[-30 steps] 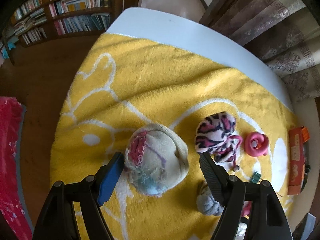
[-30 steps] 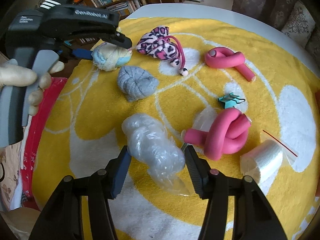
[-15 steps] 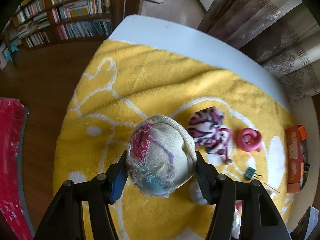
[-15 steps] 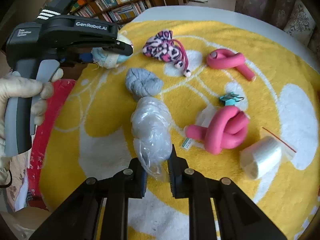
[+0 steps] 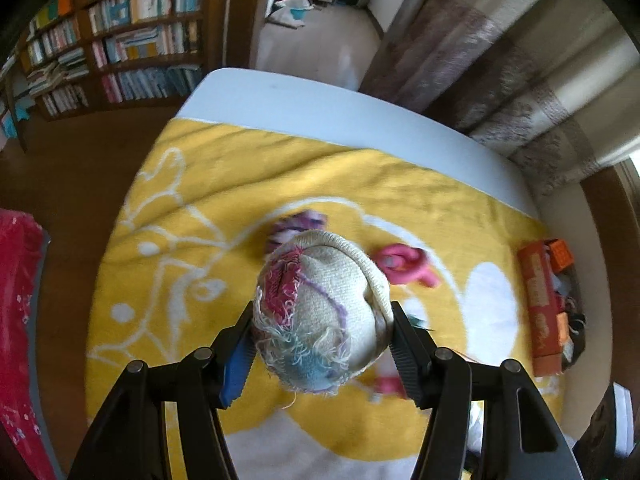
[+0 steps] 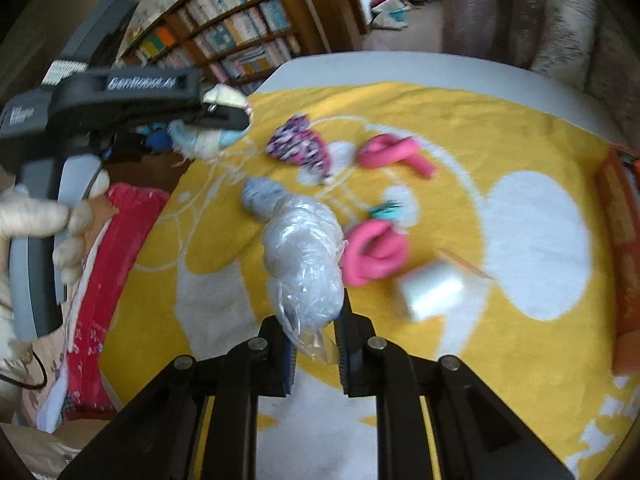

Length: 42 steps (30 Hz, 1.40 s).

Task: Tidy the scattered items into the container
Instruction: 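Carry the yarn ball and plastic bag to the tray and release both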

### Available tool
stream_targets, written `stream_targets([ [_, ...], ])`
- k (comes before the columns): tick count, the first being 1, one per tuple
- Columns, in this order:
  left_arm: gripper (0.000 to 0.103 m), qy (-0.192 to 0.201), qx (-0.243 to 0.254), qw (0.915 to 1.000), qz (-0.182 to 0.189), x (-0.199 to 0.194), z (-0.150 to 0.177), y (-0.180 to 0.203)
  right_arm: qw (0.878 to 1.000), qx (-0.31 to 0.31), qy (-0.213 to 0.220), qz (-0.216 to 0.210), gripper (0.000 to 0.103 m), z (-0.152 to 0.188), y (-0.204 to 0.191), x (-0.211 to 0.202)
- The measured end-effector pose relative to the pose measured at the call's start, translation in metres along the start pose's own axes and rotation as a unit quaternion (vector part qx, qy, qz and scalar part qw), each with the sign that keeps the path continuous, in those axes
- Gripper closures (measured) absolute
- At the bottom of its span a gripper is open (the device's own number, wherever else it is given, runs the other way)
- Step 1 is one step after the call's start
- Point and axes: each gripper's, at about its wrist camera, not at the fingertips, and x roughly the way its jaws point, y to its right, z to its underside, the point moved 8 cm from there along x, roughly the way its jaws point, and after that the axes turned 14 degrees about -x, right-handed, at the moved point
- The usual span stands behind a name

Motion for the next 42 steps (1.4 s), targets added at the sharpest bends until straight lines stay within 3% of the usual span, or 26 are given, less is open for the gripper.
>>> stream_targets([
  [9,0.04,-0.012,0.055,0.9979,0.033,-0.003,0.04,0.096,0.993,0.078,0.058,0.068,0.085,0.025,0.092,-0.085],
  [17,0.04,-0.018,0.1,0.9933,0.055,-0.001,0.069,0.173,0.974,0.139,0.104,0.144,0.085,0.054,0.181,-0.162],
  [22,0.04,-0.021,0.126,0.9898,0.064,0.001,0.083,0.216,0.961,0.16,0.122,0.191,0.085,0.058,0.23,-0.192],
  [26,0.04,-0.023,0.142,0.9874,0.066,0.005,0.092,0.241,0.955,0.159,0.118,0.219,0.085,0.057,0.263,-0.192],
  [28,0.04,-0.025,0.149,0.9862,0.067,0.007,0.097,0.253,0.954,0.161,0.113,0.228,0.081,0.06,0.277,-0.186],
  [29,0.04,-0.026,0.152,0.9857,0.067,0.008,0.099,0.257,0.951,0.166,0.111,0.235,0.073,0.064,0.282,-0.184],
  [31,0.04,-0.027,0.159,0.9845,0.069,0.01,0.102,0.268,0.945,0.179,0.111,0.249,0.046,0.073,0.287,-0.184],
  [32,0.04,-0.029,0.161,0.9841,0.07,0.011,0.103,0.273,0.943,0.181,0.115,0.254,0.027,0.078,0.289,-0.187],
  [33,0.04,-0.031,0.164,0.9834,0.071,0.013,0.104,0.279,0.94,0.181,0.122,0.262,0.023,0.083,0.287,-0.19],
  [42,0.04,-0.051,0.194,0.9758,0.086,0.037,0.118,0.335,0.944,0.215,0.109,0.227,0.023,0.127,0.282,-0.193],
])
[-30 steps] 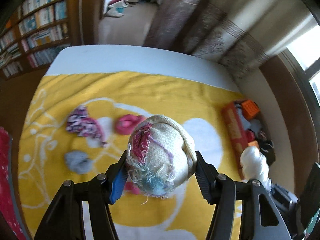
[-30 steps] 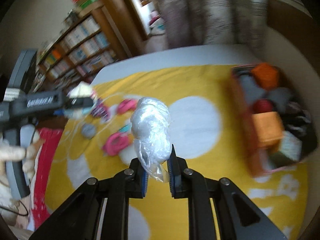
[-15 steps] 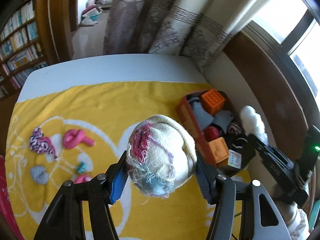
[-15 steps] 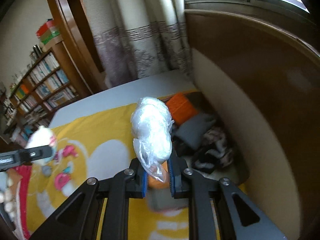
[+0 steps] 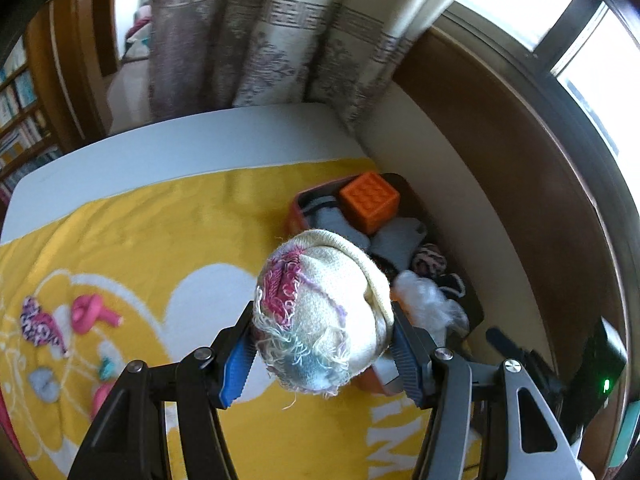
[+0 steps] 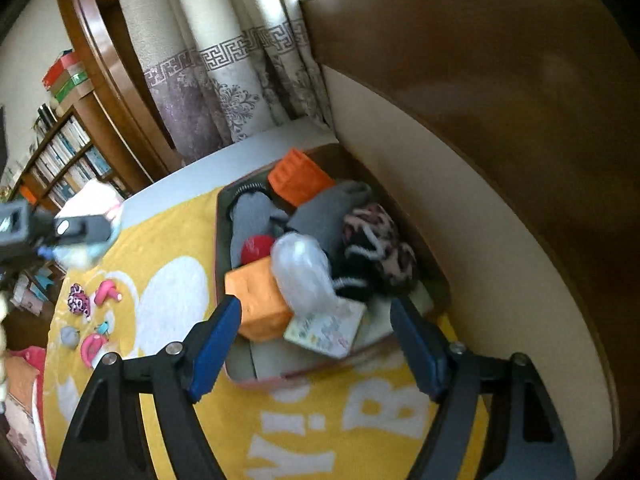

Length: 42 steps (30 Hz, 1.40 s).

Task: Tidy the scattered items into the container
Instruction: 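Carry the yarn ball and plastic bag to the tray and release both, then move both tools back over the remaining toys on the rug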

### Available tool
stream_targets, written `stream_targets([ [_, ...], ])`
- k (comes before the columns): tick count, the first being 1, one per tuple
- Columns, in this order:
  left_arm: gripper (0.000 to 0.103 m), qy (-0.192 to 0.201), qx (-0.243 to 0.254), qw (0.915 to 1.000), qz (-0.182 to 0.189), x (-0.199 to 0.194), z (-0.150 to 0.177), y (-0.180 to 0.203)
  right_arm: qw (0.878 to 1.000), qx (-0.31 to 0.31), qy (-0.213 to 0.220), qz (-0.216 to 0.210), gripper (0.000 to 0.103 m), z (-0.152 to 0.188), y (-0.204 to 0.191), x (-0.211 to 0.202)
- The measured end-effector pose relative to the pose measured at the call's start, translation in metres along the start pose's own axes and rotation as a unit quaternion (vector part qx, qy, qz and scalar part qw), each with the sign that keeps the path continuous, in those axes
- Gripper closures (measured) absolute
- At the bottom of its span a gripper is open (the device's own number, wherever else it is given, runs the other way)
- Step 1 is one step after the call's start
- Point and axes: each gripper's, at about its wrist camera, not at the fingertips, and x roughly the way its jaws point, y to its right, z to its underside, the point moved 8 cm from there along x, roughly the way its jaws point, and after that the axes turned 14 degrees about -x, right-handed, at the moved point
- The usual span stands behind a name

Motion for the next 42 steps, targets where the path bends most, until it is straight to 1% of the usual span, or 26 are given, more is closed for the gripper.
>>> stream_targets([
  [5,0.04,-0.003,0.016,0.9999,0.004,0.015,-0.009,0.031,1.0,-0.006,0.006,-0.007,0.023,0.008,0.003,-0.015],
  [8,0.04,-0.002,0.022,0.9997,-0.001,0.026,-0.017,0.045,1.0,-0.015,0.008,-0.004,0.023,0.011,0.004,-0.022],
  [10,0.039,-0.011,0.025,0.9996,-0.003,0.036,-0.021,0.052,1.0,-0.022,0.008,0.0,0.023,0.013,0.005,-0.025],
  [11,0.038,-0.014,0.026,0.9995,-0.005,0.04,-0.023,0.056,1.0,-0.022,0.007,0.0,0.023,0.014,0.006,-0.025],
  [14,0.023,-0.018,0.032,0.9993,-0.009,0.05,-0.026,0.063,1.0,-0.019,0.001,-0.001,0.023,0.02,0.01,-0.024],
  [21,0.023,-0.029,0.02,0.9994,0.0,0.052,-0.018,0.06,1.0,-0.018,-0.002,-0.007,0.023,0.023,0.01,-0.024],
  [26,0.023,-0.022,-0.001,0.9997,-0.006,0.039,-0.014,0.038,0.999,-0.026,-0.001,-0.021,0.023,0.019,-0.002,-0.021],
  [32,0.023,-0.01,-0.038,0.9991,-0.017,0.018,-0.01,-0.007,0.997,-0.055,-0.001,-0.045,0.023,0.013,-0.036,-0.016],
  [37,0.023,0.003,-0.074,0.9966,-0.035,-0.006,-0.003,-0.061,0.995,-0.078,-0.001,-0.065,0.023,0.009,-0.069,-0.013],
  [42,0.023,0.019,-0.122,0.991,-0.053,-0.033,0.004,-0.123,0.991,-0.095,-0.008,-0.091,0.023,0.009,-0.107,-0.008],
])
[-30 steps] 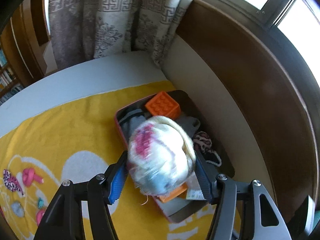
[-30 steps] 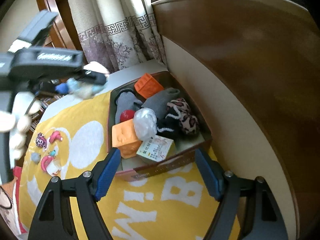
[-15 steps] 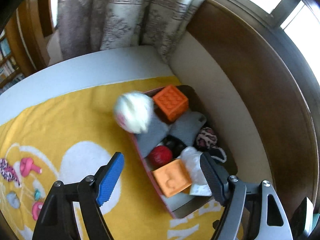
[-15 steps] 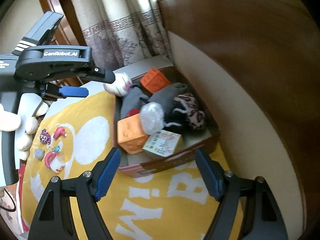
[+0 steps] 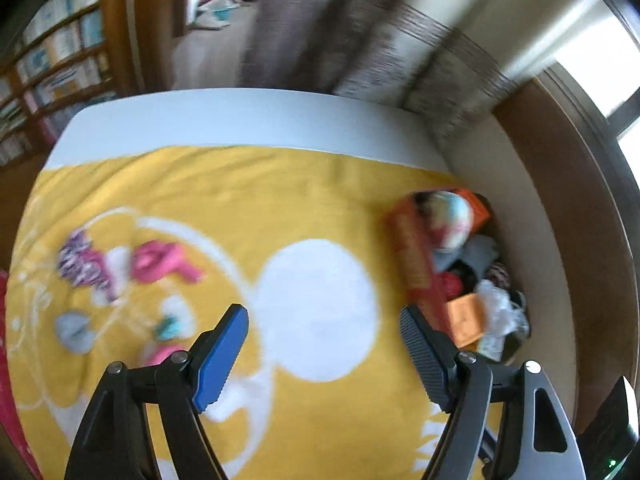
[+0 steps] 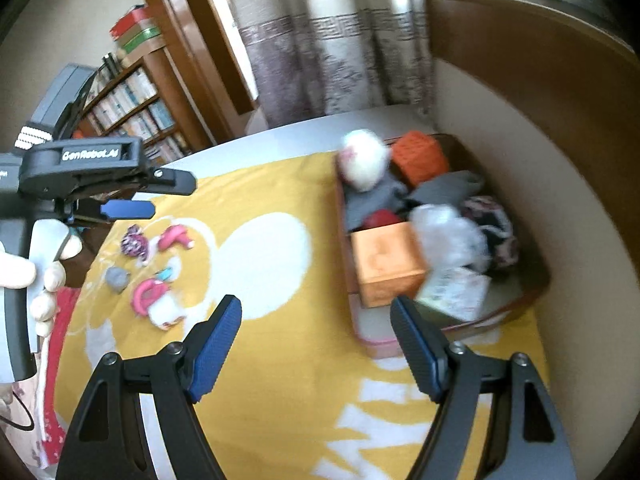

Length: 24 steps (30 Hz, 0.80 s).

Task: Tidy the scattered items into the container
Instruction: 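Move both tools back over the remaining toys on the rug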

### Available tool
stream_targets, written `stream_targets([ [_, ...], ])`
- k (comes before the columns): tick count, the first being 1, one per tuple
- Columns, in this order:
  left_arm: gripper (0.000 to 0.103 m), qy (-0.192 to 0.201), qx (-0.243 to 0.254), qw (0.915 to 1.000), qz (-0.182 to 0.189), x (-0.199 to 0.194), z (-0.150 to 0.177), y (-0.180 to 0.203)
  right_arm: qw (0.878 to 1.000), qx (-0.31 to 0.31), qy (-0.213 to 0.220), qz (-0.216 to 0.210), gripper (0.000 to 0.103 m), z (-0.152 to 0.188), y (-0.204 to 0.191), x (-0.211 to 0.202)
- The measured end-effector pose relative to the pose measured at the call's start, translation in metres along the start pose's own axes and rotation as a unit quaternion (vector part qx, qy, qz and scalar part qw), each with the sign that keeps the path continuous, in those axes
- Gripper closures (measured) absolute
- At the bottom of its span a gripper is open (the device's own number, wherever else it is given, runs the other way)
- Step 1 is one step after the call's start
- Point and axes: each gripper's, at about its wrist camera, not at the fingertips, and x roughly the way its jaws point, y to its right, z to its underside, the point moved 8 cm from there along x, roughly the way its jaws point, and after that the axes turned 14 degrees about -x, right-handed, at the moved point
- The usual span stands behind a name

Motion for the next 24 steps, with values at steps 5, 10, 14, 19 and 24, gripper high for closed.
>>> stream_targets([
  [5,0.023,0.012,-0.046,0.9987,-0.019,-0.02,-0.005,-0.072,1.0,-0.015,-0.009,-0.024,0.023,-0.006,-0.04,0.013],
  [10,0.023,0.021,-0.082,0.9957,-0.038,-0.039,-0.006,-0.139,0.999,-0.014,-0.022,-0.046,0.023,-0.013,-0.075,0.028],
  [14,0.023,0.025,-0.102,0.9931,-0.052,-0.047,-0.008,-0.186,0.997,-0.024,-0.035,-0.059,0.023,-0.014,-0.109,0.044],
  [19,0.023,0.018,-0.119,0.991,-0.059,-0.046,-0.01,-0.231,0.996,-0.033,-0.052,-0.065,0.023,-0.011,-0.141,0.057],
  [24,0.023,0.008,-0.122,0.991,-0.056,-0.039,-0.014,-0.255,0.996,-0.038,-0.063,-0.059,0.023,-0.013,-0.164,0.067],
])
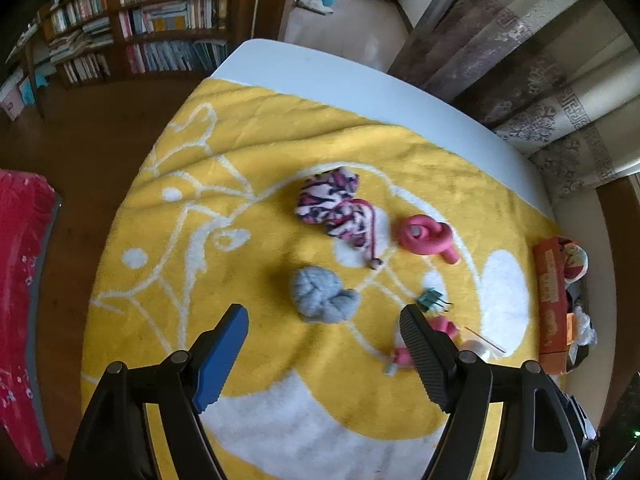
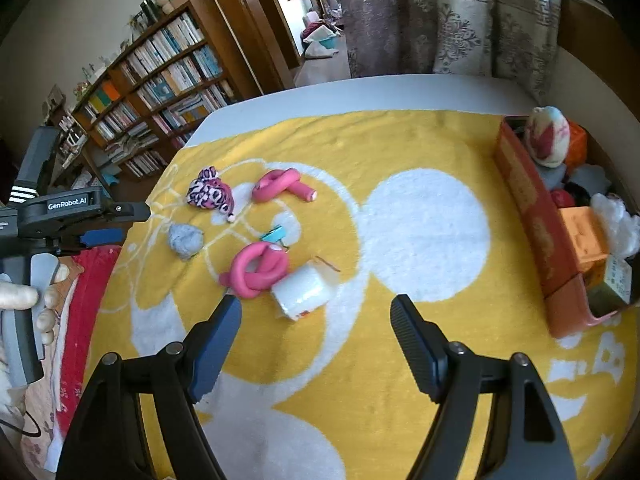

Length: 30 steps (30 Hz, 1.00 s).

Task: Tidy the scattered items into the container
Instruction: 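Move both tools back over the remaining toys on the rug, then grasp the grey knit sock with the left tool while the right tool grasps the clear cup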

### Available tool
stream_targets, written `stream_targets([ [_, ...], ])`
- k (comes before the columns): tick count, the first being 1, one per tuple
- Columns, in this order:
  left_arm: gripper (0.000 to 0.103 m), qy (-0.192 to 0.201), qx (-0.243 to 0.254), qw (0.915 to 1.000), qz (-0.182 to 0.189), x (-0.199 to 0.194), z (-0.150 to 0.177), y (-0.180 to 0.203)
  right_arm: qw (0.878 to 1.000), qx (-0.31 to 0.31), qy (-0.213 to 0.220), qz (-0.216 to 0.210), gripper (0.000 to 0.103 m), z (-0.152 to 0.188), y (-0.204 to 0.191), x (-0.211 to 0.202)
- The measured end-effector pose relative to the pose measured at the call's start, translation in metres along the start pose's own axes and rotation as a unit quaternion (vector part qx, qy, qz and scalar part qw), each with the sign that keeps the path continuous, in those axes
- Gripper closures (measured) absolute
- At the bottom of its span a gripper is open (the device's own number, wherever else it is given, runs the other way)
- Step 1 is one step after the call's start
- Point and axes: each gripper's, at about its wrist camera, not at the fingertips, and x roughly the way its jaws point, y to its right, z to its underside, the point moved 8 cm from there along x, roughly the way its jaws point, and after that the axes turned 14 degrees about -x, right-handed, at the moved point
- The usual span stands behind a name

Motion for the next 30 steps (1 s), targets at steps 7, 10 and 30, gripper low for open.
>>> stream_targets([
  [7,0.023,-0.03,0.02,0.9993,0.006,0.028,-0.004,-0.002,1.0,0.016,-0.016,0.018,0.023,0.001,-0.007,0.01],
  [10,0.023,-0.042,0.038,0.9984,0.005,0.041,-0.001,0.004,0.999,0.025,-0.02,0.028,0.023,0.002,-0.005,0.012],
  [30,0.05,-0.058,0.074,0.9956,0.004,0.074,0.002,0.004,0.997,0.044,-0.039,0.042,0.023,0.007,0.004,0.026],
])
